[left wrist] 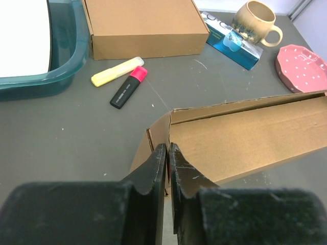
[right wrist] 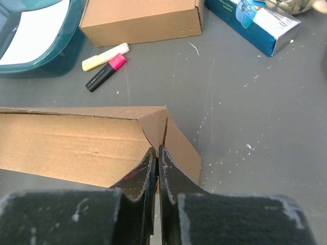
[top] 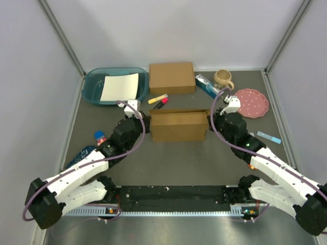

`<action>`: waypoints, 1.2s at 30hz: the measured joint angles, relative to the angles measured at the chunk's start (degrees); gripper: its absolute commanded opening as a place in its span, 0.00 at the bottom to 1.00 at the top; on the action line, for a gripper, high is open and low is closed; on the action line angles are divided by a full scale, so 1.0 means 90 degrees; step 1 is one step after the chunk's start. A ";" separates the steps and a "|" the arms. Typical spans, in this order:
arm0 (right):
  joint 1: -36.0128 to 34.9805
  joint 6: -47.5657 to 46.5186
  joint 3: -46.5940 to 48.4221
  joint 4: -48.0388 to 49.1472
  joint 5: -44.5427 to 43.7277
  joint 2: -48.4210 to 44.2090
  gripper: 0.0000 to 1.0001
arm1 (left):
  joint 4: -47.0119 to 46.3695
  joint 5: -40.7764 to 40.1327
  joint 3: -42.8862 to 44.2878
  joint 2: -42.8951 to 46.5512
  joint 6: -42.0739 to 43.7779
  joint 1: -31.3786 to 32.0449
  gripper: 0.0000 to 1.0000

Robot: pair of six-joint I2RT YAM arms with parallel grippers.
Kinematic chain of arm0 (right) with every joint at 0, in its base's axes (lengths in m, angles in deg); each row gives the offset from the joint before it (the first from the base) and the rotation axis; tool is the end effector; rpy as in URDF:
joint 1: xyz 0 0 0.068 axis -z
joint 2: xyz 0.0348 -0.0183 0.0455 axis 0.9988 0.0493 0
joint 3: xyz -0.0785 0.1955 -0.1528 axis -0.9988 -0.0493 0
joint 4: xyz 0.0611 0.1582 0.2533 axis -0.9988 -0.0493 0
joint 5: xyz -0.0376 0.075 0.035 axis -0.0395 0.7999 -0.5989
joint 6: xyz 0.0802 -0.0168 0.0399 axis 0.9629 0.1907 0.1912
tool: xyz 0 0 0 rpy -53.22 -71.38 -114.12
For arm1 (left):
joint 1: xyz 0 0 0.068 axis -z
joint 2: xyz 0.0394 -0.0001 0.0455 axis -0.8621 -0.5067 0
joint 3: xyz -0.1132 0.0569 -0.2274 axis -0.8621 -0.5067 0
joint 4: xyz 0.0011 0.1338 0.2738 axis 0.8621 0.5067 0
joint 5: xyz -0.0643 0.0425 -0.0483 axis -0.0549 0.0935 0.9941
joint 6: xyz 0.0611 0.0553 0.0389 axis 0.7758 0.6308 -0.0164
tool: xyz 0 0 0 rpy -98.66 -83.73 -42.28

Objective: Fold the paper box

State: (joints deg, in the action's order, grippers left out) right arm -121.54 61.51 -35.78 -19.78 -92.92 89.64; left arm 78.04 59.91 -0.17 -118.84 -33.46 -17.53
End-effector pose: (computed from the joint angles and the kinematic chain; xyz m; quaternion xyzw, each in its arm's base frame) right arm 0.2663 0.1537 0.2431 0.0137 0.8069 0.1802 0.5624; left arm 0.2537 -0.1886 0.2558 0.0213 0.7662 -0.2060 0.6083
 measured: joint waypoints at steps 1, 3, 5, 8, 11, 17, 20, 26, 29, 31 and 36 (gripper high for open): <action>0.0000 0.0000 0.0000 0.0000 0.0000 0.0000 0.00 | -0.0024 0.0012 0.0005 -0.0022 0.0002 0.0000 0.00; 0.0002 0.0002 0.0000 0.0000 0.0005 0.0000 0.00 | -0.0029 0.0015 0.0005 -0.0029 0.0010 -0.0005 0.00; 0.0002 0.0002 -0.0002 0.0000 0.0007 0.0000 0.00 | -0.0036 0.0039 0.0005 -0.0032 0.0022 -0.0005 0.00; 0.0005 0.0005 -0.0007 -0.0007 0.0007 -0.0027 0.00 | -0.0061 0.0061 0.0002 -0.0036 0.0024 -0.0007 0.00; 0.0005 0.0005 -0.0012 -0.0017 0.0005 -0.0036 0.00 | -0.0124 0.0131 -0.0012 -0.0039 0.0063 -0.0012 0.00; 0.0005 0.0015 -0.0015 -0.0019 0.0036 -0.0041 0.00 | -0.0517 0.0095 -0.0255 -0.0039 0.0073 -0.0017 0.00; 0.0005 0.0039 -0.0015 -0.0019 0.0039 -0.0044 0.00 | -0.0869 0.0044 -0.0449 -0.0027 0.0073 0.0000 0.00; 0.0005 0.0051 -0.0019 -0.0019 0.0041 -0.0053 0.00 | -0.1450 -0.0138 -0.0780 -0.0019 0.0024 0.0085 0.00; 0.0005 0.0051 -0.0056 -0.0002 0.0051 -0.0092 0.00 | -0.1683 -0.0245 -0.0928 0.0012 -0.0029 0.0124 0.00; 0.0005 0.0053 -0.0073 -0.0017 0.0066 -0.0129 0.00 | -0.1795 -0.0316 -0.1005 0.0034 -0.0061 0.0158 0.00; 0.0005 0.0061 -0.0141 0.0000 0.0102 -0.0204 0.00 | -0.1897 -0.0505 -0.1146 0.0148 -0.0194 0.0238 0.00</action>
State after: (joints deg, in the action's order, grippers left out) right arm -121.50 62.05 -37.05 -19.78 -92.00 87.81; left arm 60.97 55.37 -10.49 -117.51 -35.21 -15.39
